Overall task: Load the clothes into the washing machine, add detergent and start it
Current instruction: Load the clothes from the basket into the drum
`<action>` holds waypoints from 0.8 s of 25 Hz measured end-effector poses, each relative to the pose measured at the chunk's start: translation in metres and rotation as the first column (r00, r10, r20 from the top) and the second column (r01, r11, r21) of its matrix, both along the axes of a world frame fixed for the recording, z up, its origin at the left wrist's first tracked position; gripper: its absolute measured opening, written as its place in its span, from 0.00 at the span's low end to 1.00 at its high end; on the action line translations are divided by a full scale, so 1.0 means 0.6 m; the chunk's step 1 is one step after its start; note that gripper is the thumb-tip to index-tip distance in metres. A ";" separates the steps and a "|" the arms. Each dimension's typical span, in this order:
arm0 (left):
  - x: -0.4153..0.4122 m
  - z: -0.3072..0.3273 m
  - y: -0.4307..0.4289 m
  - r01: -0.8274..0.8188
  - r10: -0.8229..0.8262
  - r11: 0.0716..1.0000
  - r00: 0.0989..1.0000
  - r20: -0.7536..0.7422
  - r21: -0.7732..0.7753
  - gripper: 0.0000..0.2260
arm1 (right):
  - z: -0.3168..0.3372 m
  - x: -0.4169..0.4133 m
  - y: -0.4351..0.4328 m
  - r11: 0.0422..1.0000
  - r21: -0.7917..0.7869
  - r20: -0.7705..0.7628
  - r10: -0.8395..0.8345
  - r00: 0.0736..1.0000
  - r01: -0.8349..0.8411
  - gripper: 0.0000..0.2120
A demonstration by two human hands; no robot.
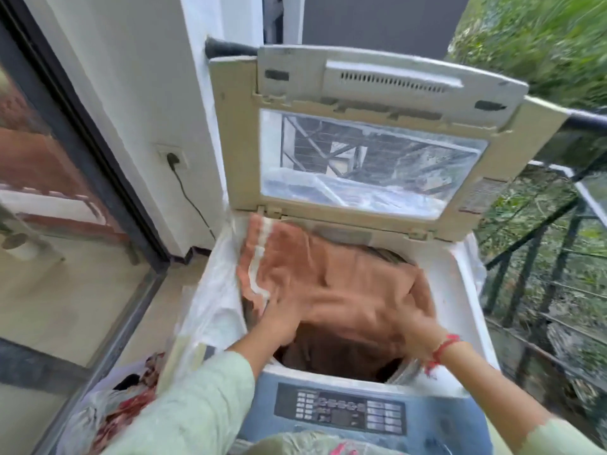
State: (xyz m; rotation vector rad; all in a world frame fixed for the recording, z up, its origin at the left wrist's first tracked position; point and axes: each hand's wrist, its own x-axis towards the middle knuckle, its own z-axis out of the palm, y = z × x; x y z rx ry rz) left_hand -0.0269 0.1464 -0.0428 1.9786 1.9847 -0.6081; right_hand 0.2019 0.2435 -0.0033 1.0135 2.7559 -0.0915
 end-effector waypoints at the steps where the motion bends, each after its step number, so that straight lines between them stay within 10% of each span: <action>1: -0.006 -0.031 -0.004 0.044 -0.031 0.970 0.998 0.058 -0.237 0.18 | -0.028 0.008 -0.006 0.970 -0.242 0.184 0.070 0.980 -0.024 0.32; 4: -0.008 -0.039 -0.011 -0.106 0.199 0.970 0.860 0.470 -0.217 0.15 | -0.056 -0.006 -0.016 0.873 -0.488 0.281 0.151 0.948 0.006 0.14; 8: -0.036 0.039 -0.034 -0.468 0.212 0.873 0.616 0.759 0.136 0.14 | -0.066 -0.043 -0.013 0.869 -0.492 -0.069 -0.092 0.993 0.046 0.18; 15: -0.154 0.131 -0.276 -0.725 0.385 0.248 0.682 0.622 0.642 0.18 | 0.019 -0.156 -0.116 0.748 -0.630 -0.556 -0.246 0.794 -0.210 0.16; 20: -0.145 0.069 -0.483 -0.863 0.648 0.168 0.461 0.606 0.477 0.20 | 0.046 -0.298 -0.231 0.639 -0.603 -0.631 -0.017 0.776 -0.477 0.11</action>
